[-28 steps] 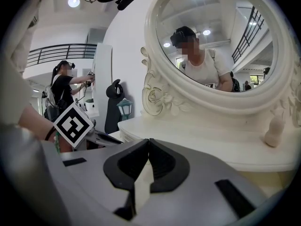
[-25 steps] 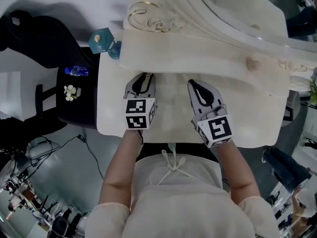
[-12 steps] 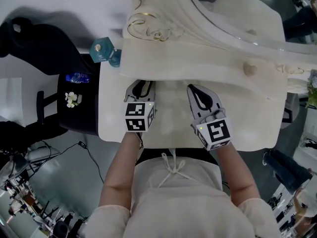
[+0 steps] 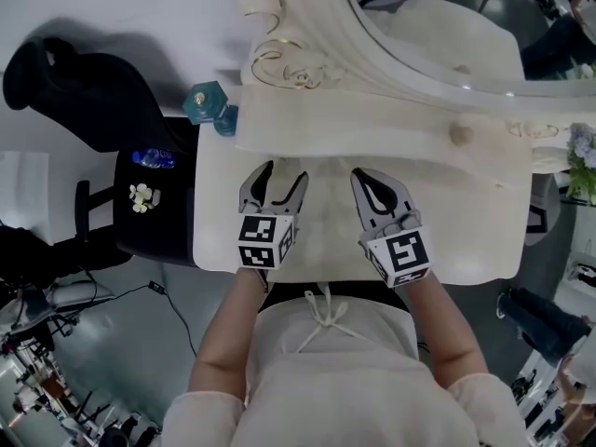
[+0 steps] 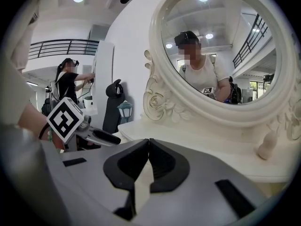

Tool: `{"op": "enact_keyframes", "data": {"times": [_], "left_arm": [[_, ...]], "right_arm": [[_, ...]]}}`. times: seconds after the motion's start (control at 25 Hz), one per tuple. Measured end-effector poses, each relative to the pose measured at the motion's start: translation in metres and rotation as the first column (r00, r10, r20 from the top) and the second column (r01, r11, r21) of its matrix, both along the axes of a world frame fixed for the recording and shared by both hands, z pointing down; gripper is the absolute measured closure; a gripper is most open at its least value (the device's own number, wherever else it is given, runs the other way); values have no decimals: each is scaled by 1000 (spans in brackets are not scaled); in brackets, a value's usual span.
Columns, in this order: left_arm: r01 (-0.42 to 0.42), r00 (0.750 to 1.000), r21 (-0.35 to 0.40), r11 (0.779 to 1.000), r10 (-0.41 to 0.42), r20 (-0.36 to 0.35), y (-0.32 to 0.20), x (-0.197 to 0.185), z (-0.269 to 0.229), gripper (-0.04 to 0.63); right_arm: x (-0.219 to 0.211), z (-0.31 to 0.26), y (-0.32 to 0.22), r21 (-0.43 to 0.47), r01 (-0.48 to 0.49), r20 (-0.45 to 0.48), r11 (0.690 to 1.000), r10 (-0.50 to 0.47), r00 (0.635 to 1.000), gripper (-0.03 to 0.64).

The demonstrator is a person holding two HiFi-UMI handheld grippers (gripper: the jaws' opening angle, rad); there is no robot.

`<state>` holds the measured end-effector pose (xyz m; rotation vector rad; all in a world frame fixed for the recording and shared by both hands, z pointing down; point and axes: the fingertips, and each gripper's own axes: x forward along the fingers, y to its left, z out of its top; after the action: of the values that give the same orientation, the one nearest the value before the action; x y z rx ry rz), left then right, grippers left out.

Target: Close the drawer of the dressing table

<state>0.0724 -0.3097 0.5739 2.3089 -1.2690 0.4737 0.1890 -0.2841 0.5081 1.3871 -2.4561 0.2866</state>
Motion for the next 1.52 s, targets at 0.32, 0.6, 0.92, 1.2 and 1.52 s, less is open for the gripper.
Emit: {"op": "enact_keyframes", "data": {"times": [0.32,0.6,0.92,1.2,1.52], "left_arm": [[-5,1000,191,982,9,-22,8,-18,-86,321],[-48,998,334,941,60,-25,29,-20,-154,427],[-125,990,453,883,140,-1,55,-18,-209,558],[-146,987,496,856,163,9,66,-19,-234,569],[-167,982,518,839,186,15,67,-17,-245,569]], "right_arm": [[-6,-27,13,53,-24,-3,998,25,1000,611],[-3,-64,27,114,-60,21,992,58,998,611],[-1,-110,44,201,-58,65,978,46,997,611],[-1,-134,52,273,-27,57,962,12,998,612],[-7,-140,55,298,26,22,954,-34,999,614]]}}
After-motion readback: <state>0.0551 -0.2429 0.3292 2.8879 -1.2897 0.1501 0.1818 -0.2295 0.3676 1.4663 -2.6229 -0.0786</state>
